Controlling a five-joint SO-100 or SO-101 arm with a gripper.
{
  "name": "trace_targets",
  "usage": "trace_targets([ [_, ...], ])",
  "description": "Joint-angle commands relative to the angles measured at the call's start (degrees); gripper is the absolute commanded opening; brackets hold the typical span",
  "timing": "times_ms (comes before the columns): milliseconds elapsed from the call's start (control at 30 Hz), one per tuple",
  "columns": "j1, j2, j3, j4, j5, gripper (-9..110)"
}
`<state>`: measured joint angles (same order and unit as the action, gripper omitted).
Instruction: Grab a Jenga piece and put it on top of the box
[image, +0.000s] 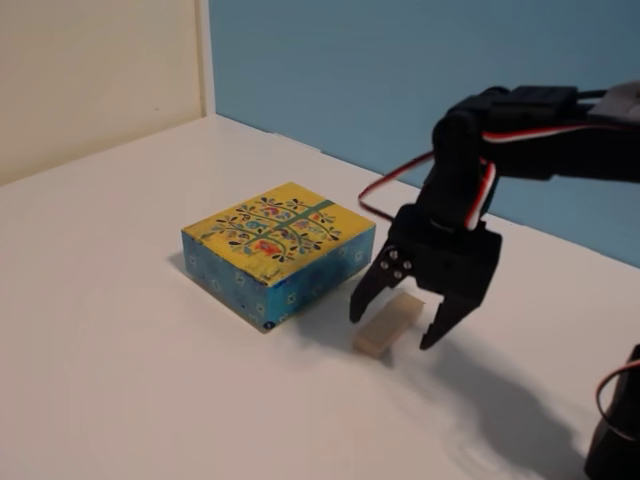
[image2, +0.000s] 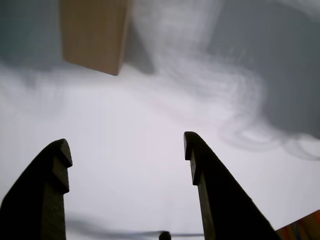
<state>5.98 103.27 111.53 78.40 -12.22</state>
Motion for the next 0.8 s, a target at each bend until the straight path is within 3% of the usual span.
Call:
trace_targets([
  [0, 0.4, -0.5, 0.2, -0.7, -0.3, 25],
  [767, -0.1, -0.7, 1.2, -4.1, 1.8, 24],
])
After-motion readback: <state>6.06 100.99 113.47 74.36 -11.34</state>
